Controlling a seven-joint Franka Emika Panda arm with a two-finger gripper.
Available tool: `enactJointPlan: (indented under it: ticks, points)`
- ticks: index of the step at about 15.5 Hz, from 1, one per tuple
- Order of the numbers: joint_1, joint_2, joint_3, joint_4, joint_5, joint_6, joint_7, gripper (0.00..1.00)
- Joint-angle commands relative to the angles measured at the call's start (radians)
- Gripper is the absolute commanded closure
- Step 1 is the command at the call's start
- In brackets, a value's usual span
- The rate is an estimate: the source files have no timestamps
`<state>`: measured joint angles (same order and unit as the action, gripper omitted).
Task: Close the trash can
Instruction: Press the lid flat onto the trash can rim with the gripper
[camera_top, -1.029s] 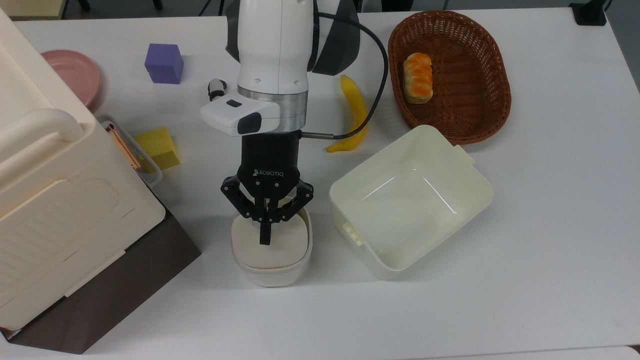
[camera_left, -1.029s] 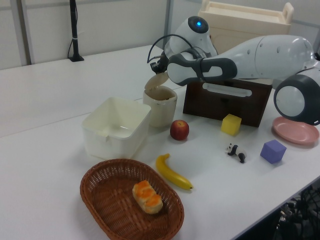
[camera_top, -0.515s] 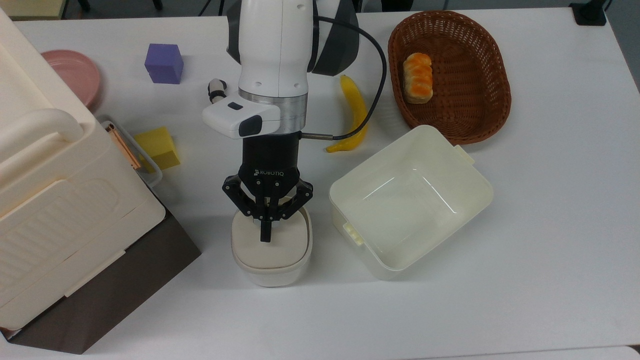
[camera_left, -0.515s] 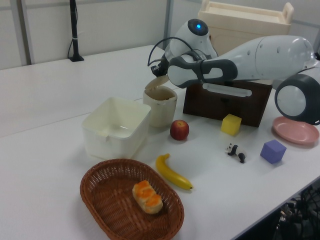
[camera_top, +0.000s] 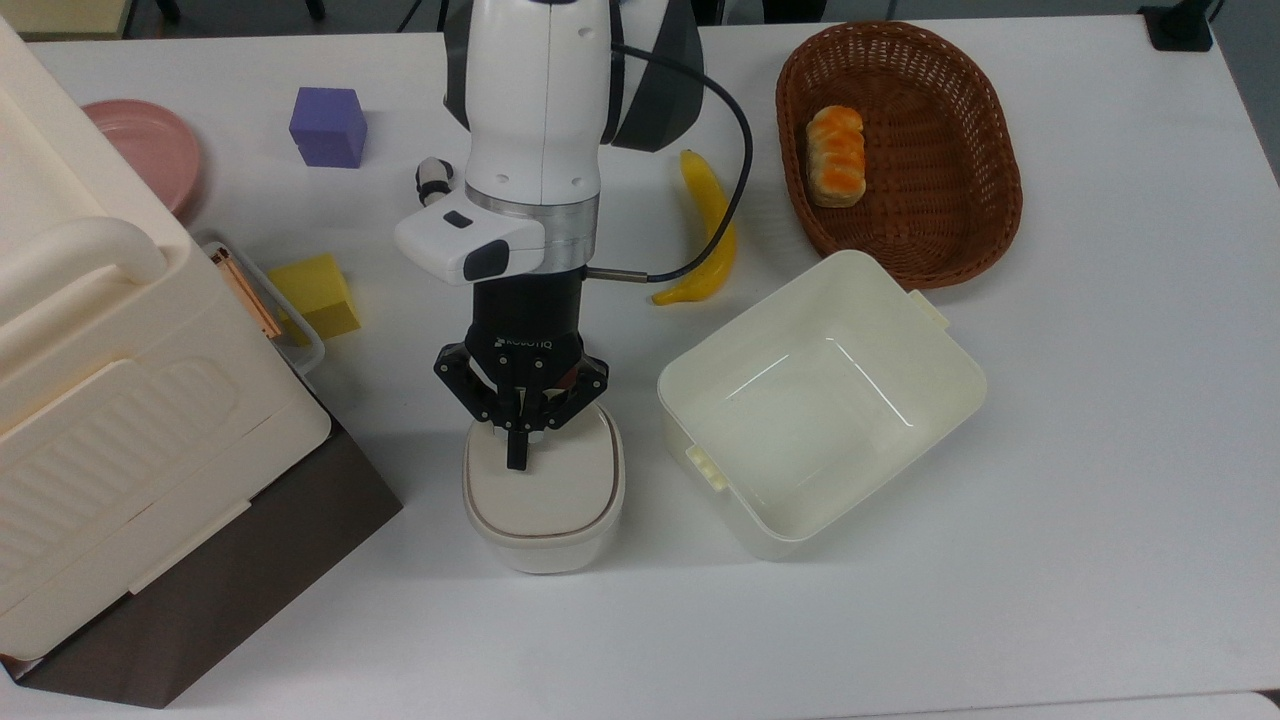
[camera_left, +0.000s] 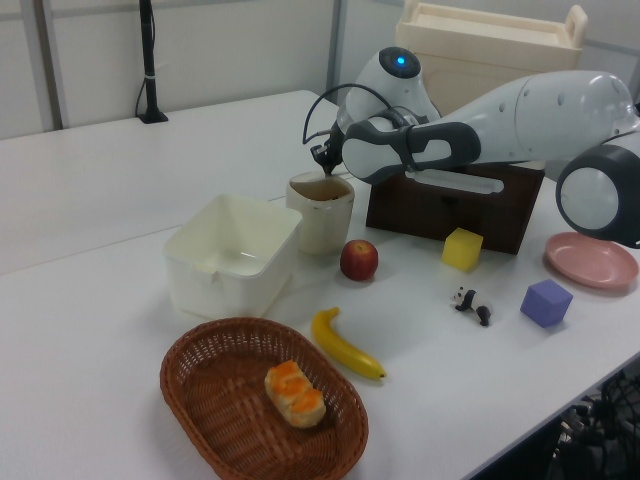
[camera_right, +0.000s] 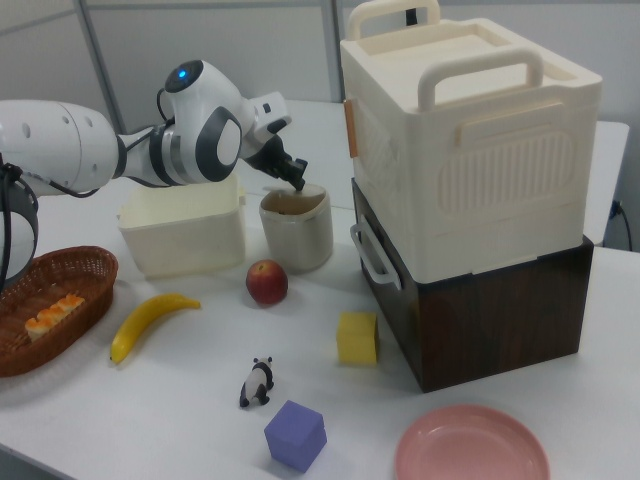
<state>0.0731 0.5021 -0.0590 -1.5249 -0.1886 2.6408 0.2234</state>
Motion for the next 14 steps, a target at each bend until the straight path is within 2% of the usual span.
enactJointPlan:
  ticks: [1,14]
  points:
    - [0.008,-0.048,-0.01,-0.083,-0.029,-0.021,0.016,1.0]
    - [0.014,-0.039,-0.009,-0.133,-0.106,-0.025,0.016,1.0]
